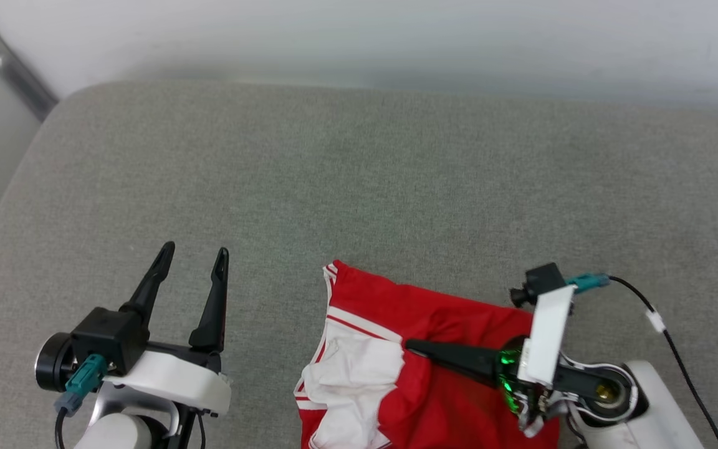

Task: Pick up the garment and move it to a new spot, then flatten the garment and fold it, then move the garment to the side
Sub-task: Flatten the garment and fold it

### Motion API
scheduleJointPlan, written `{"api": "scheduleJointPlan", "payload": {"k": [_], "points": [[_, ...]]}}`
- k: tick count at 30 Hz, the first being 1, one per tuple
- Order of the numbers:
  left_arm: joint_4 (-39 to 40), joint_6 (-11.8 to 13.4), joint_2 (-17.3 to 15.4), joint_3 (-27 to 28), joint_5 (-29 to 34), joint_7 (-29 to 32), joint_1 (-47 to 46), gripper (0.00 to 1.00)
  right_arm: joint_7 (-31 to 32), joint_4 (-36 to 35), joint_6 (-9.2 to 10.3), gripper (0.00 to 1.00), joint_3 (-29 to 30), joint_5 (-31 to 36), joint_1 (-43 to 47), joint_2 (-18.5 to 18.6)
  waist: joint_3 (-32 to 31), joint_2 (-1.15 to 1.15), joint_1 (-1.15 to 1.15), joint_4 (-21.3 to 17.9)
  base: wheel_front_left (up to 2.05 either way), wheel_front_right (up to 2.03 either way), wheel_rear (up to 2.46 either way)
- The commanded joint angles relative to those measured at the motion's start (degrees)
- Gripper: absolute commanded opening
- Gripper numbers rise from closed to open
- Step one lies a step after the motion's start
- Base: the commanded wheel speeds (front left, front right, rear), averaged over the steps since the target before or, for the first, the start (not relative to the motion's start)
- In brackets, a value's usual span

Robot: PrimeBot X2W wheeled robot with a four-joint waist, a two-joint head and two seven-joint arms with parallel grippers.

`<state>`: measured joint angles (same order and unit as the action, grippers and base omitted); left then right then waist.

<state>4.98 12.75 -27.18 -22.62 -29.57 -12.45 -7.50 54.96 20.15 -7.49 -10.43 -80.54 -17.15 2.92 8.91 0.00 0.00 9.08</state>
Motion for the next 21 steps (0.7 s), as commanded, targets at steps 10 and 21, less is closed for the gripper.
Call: {"api": "scheduleJointPlan", "payload": {"k": [10,21], "points": [[-2.08,-2.12,1.47,-0.37,-0.04,-1.38,-4.12,1.00,-11.63,4.29,0.01,0.36,-13.17,-2.32,-7.18,-0.02,5.96,0.00,0.00,0.46,0.00,0.00,0.00],[-4.83,-3.11,2.22,-0.64,0.19,-2.12,-4.55,1.00,-19.47,-1.34,0.01,1.00,-20.57,4.24,-9.59,2.09,4.28,0.00,0.00,-0.87,0.00,0.00,0.00]]}}
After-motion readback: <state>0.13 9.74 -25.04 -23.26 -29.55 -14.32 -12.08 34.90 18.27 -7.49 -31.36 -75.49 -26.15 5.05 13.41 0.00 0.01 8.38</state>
